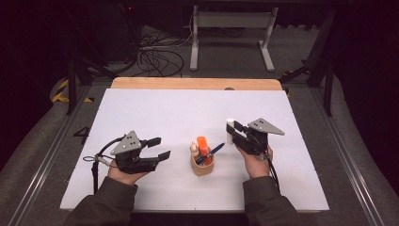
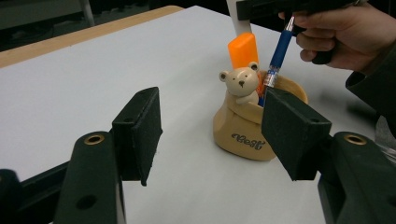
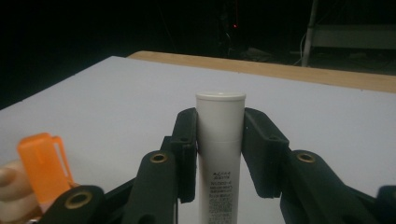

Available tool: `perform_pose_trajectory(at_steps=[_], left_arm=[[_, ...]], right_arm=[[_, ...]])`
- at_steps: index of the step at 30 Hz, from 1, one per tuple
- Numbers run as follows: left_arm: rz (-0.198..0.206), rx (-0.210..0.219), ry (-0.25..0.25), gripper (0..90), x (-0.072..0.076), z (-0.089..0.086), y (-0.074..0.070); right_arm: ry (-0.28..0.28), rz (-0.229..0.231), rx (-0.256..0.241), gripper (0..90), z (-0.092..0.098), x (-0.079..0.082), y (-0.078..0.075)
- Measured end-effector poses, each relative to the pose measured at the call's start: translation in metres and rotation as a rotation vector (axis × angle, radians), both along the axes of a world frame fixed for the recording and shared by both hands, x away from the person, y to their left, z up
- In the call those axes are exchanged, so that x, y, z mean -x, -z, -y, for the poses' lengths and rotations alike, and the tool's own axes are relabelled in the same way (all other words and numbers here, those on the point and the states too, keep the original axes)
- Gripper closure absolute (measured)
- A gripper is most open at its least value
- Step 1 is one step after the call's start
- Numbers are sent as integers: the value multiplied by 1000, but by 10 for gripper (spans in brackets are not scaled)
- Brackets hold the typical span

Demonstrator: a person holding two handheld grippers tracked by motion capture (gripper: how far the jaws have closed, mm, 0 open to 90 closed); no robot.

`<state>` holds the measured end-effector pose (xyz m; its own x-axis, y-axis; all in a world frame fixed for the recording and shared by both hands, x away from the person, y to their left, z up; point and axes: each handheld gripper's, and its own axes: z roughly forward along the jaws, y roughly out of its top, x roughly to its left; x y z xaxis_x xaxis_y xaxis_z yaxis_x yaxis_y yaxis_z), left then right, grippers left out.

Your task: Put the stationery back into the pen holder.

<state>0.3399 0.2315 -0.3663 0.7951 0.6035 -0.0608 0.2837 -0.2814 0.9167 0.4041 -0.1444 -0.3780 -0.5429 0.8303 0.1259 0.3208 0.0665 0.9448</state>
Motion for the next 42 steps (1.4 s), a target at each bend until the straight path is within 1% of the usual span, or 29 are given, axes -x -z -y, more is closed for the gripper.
perform_pose_trajectory(at_steps=[3,9,14,17,22,25,34,39,42], left_arm=[[0,-1,-2,385,0,0,0],[6,-19,-1,378,0,0,1],[5,-20,-1,372,0,1,1],[6,-23,-6,358,-1,1,1],[6,-21,-11,343,-1,0,1],[5,-17,-14,333,-1,0,1],[3,-15,-19,308,-1,0,0],[6,-19,-18,305,-1,-1,0],[2,-14,-17,305,0,-1,0]], right_arm=[[-15,13,-25,675,-1,4,-5],[-26,49,-49,675,-1,10,-13],[-33,79,-74,675,-2,14,-19],[-40,107,-88,674,-3,17,-23],[-45,127,-100,674,-4,20,-28],[-56,145,-122,674,-6,23,-31],[-96,185,-129,674,-12,31,-41],[-122,193,-137,674,-17,36,-44],[-143,192,-141,674,-21,39,-44]])
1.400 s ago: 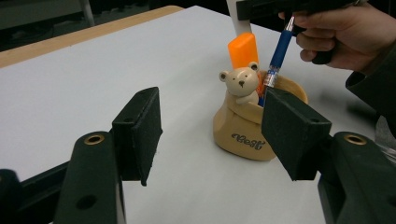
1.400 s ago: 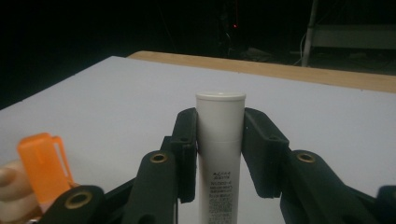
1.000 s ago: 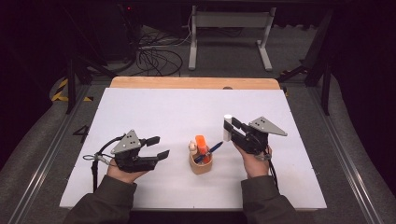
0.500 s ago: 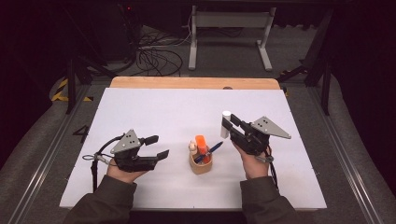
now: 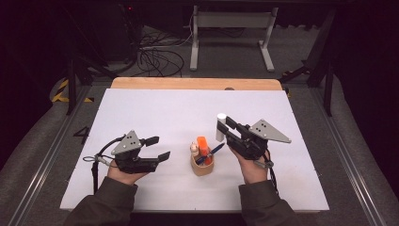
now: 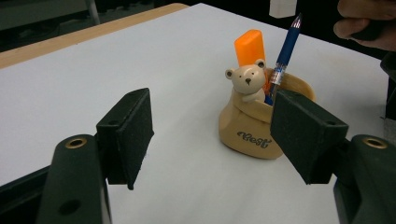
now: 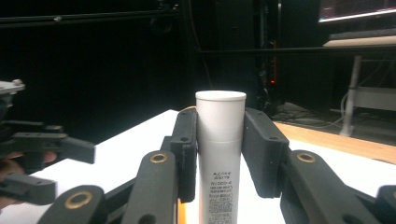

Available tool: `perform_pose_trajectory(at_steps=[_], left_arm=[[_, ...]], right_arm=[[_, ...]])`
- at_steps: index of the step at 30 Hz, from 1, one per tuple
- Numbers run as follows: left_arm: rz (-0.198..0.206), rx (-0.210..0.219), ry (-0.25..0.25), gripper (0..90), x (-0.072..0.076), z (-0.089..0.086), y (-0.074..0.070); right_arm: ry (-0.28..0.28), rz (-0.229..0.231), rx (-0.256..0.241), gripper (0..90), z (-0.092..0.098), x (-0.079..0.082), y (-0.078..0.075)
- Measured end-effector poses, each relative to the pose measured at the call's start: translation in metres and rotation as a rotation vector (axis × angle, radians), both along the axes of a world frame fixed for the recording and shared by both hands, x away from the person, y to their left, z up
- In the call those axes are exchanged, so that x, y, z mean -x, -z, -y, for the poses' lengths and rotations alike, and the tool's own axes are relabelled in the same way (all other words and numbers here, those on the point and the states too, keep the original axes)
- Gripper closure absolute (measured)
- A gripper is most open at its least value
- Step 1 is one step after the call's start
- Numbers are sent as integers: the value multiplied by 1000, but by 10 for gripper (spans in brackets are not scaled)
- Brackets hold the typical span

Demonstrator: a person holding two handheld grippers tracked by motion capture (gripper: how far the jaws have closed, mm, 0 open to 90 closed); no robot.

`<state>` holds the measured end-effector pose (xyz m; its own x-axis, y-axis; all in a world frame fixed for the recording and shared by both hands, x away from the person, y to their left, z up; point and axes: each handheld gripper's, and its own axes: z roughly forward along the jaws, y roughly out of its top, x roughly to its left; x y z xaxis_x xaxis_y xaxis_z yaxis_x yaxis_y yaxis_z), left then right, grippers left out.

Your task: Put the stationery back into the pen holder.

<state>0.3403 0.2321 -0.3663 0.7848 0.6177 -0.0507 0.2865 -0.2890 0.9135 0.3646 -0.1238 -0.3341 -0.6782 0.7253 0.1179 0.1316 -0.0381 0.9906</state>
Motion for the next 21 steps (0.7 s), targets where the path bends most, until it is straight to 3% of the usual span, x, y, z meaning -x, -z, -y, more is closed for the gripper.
perform_pose_trajectory(at_steps=[21], left_arm=[[1,2,4,303,0,-1,0]], right_arm=[[-99,-40,36,674,-21,10,21]])
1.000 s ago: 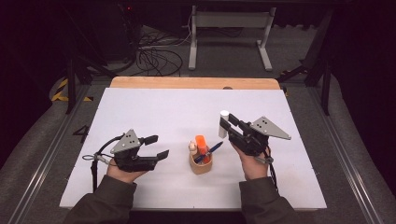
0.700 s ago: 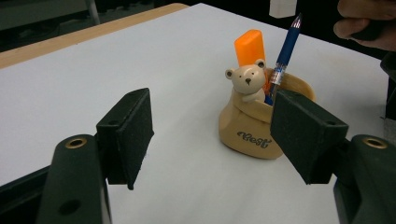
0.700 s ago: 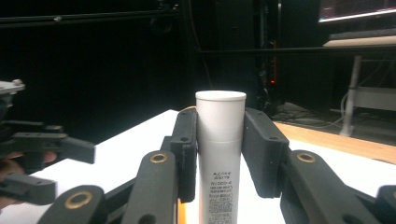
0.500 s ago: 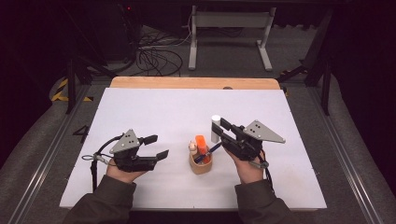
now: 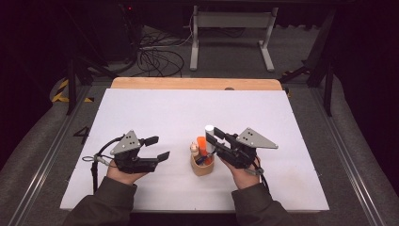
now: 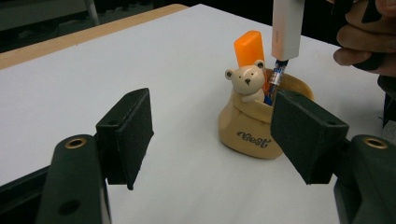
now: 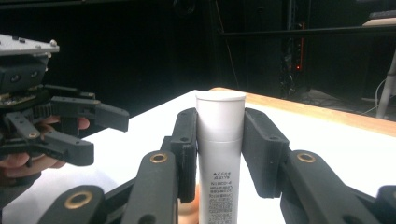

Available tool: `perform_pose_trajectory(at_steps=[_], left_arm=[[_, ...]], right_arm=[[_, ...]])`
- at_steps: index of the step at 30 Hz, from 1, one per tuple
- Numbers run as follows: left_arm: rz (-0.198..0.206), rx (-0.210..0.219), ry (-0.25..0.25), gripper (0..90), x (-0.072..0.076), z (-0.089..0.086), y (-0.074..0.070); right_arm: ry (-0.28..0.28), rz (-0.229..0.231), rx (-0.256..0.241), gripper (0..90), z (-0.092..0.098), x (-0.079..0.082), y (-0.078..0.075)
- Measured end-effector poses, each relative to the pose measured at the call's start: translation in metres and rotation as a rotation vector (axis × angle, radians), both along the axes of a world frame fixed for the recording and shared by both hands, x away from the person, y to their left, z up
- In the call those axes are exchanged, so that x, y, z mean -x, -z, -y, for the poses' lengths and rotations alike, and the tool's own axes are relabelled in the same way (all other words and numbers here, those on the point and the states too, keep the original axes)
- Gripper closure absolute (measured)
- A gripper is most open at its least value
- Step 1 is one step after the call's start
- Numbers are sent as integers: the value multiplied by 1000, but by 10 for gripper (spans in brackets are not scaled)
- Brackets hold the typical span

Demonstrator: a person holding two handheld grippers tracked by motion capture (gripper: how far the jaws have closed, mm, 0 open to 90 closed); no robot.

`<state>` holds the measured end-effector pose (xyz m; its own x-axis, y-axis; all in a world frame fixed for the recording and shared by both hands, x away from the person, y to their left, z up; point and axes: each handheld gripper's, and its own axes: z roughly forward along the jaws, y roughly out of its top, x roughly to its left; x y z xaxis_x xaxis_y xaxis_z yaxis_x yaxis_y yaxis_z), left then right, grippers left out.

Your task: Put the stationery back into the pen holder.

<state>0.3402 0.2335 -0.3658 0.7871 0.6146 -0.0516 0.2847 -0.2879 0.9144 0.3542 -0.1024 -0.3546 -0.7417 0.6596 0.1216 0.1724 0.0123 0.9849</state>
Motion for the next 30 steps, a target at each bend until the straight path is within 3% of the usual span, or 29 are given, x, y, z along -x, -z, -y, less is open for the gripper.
perform_pose_trajectory(at_steps=[9,19,30], left_arm=[[2,-4,5,304,0,1,0],[7,-4,4,305,0,0,0],[7,2,1,306,0,-1,-1]], right_arm=[[-35,-5,0,674,-6,3,12],[-56,-3,10,673,-12,7,15],[-73,-30,34,673,-15,12,26]])
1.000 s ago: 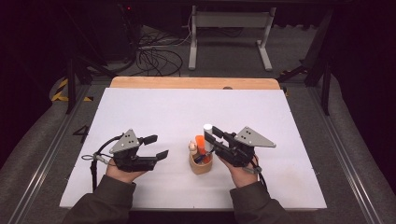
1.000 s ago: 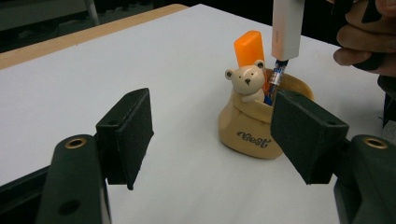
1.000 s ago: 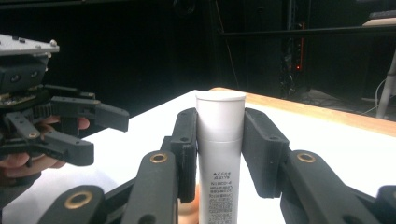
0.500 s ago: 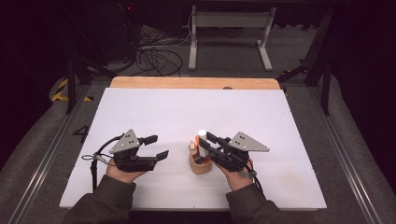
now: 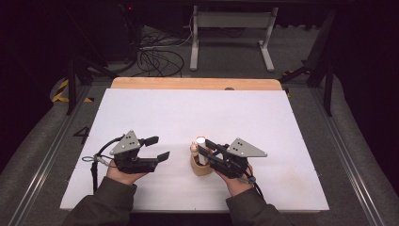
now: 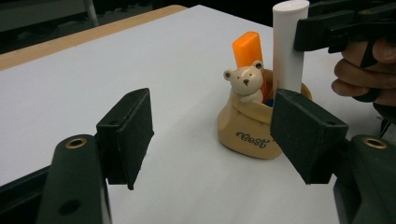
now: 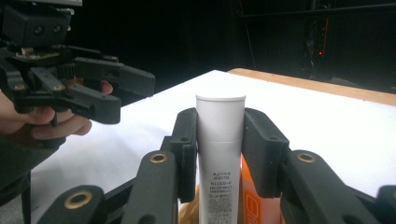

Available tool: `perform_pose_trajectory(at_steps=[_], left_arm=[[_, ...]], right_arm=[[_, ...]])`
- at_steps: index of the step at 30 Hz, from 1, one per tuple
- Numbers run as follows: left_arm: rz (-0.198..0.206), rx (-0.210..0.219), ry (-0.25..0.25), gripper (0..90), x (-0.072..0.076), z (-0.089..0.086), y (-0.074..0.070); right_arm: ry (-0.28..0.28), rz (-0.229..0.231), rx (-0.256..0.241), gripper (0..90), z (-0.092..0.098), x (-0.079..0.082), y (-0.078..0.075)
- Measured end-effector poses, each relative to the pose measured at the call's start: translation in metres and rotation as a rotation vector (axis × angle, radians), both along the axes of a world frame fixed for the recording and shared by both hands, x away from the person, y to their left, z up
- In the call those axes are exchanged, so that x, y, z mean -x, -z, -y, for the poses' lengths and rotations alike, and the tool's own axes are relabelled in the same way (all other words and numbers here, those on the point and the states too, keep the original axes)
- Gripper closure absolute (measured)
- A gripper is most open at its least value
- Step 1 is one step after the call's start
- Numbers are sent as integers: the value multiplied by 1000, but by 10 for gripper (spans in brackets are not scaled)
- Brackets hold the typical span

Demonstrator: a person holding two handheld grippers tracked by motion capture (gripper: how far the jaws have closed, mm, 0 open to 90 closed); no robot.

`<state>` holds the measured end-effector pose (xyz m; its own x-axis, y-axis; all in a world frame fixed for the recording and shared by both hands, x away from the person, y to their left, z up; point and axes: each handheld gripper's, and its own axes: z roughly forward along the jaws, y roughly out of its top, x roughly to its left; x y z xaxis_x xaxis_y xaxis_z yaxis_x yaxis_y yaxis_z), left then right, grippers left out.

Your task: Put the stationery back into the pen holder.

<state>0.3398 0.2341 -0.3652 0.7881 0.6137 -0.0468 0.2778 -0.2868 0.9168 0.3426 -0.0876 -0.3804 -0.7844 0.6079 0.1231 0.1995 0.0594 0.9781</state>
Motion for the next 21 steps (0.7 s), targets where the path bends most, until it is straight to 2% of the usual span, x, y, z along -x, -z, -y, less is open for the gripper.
perform_pose_trajectory(at_steps=[4,6,9,21], left_arm=[[-13,10,1,306,1,0,0],[1,-1,0,305,0,0,0],[-1,-3,1,306,0,0,0],[-1,2,2,307,0,0,0]], right_arm=[[0,-9,6,673,1,1,4],[-3,-12,6,673,2,1,5],[-6,-11,14,673,1,2,6],[-6,16,26,671,4,6,5]])
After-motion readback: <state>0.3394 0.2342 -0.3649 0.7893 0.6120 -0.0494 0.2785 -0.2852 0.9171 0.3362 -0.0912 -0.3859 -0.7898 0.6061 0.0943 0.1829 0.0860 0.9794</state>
